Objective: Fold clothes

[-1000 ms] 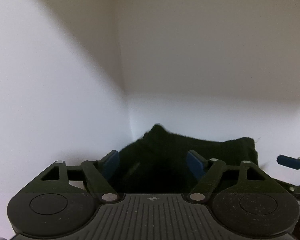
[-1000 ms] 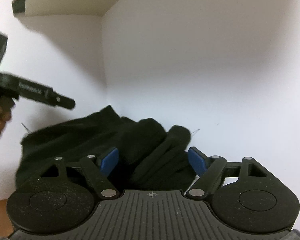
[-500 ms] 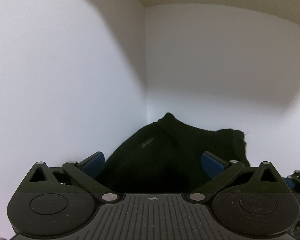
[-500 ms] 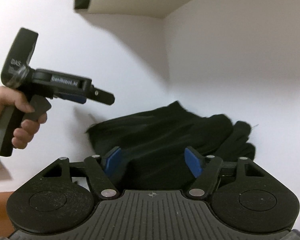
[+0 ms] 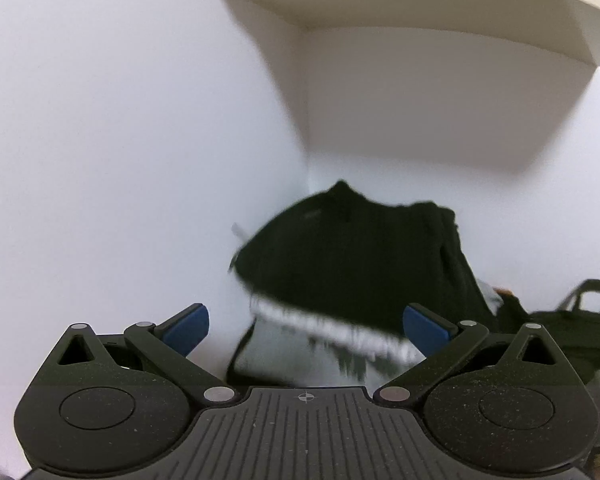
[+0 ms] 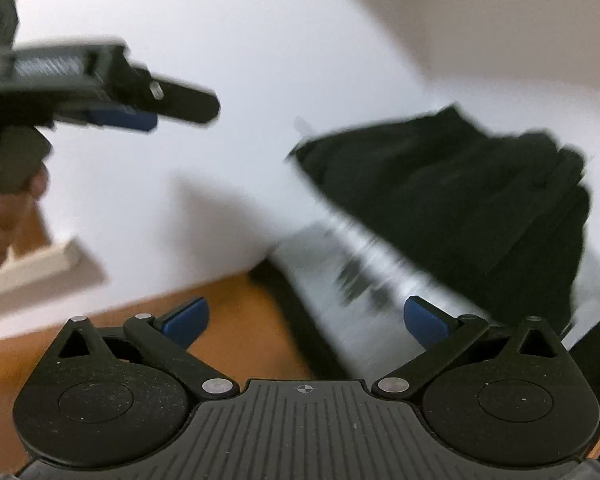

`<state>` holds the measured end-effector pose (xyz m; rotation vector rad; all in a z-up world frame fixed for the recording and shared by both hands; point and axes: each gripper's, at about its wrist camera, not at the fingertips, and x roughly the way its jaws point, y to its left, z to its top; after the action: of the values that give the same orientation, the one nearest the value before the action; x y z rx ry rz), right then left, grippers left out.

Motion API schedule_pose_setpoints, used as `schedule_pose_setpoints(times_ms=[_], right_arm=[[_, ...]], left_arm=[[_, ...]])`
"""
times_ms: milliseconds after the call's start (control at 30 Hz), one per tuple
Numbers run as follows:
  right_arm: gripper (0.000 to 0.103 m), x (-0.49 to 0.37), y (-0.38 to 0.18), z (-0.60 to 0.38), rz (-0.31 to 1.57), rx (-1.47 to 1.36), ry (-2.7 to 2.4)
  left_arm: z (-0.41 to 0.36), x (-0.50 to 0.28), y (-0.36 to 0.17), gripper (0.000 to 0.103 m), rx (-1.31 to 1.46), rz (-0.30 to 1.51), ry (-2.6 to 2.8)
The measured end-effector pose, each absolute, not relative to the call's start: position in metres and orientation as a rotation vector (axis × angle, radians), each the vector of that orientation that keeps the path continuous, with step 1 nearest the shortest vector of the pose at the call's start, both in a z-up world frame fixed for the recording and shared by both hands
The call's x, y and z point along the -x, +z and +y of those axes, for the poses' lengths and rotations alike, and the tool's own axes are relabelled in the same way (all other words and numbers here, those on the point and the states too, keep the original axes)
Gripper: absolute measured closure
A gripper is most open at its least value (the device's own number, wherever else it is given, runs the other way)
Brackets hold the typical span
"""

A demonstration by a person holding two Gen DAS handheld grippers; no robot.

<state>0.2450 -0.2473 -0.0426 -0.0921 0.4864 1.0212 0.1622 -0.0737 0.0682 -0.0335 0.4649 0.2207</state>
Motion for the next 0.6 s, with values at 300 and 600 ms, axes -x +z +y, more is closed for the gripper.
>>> schedule_pose_setpoints(times_ms=[300, 600], right_arm=[[0.000, -0.162, -0.077, -0.214, 0.578, 0.189, 1.026], [0.000, -0.115, -0.102, -0.186, 0.631, 0.293, 0.917]], left_arm=[[-0.057, -0.057, 0.021, 0.000, 0.092, 0.518, 0.267], [-0.016, -0.004, -0.044, 0.000, 0.118, 0.611, 0.310]])
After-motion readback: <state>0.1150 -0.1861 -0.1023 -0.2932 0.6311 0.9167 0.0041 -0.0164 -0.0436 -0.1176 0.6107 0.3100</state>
